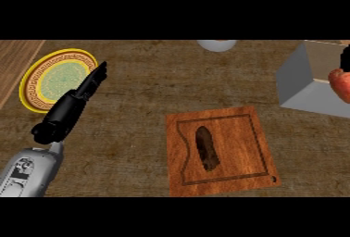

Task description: Pick the squash from the cutting board and place it in the cardboard box

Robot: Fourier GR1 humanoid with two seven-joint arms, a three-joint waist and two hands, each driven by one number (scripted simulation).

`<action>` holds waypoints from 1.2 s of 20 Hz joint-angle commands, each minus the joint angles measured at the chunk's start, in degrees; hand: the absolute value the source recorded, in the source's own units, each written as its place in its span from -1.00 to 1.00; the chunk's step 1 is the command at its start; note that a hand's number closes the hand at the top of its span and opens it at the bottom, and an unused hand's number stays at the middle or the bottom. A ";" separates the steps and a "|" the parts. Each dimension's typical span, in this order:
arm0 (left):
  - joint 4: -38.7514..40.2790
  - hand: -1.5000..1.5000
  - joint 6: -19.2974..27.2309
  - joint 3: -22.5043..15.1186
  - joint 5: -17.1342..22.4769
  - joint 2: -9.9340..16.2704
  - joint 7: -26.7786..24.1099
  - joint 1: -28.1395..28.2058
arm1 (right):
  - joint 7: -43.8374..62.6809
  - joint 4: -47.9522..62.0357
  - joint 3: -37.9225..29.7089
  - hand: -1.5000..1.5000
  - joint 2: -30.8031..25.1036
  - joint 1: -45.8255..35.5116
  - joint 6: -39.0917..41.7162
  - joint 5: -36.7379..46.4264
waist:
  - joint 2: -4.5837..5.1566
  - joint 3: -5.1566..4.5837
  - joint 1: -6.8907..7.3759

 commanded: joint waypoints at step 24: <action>-1.22 0.00 0.05 0.01 -1.25 -1.23 -0.12 0.12 | -0.86 36.60 -22.68 -1.00 5.27 -14.52 28.96 -28.77 | 0.57 0.34 0.48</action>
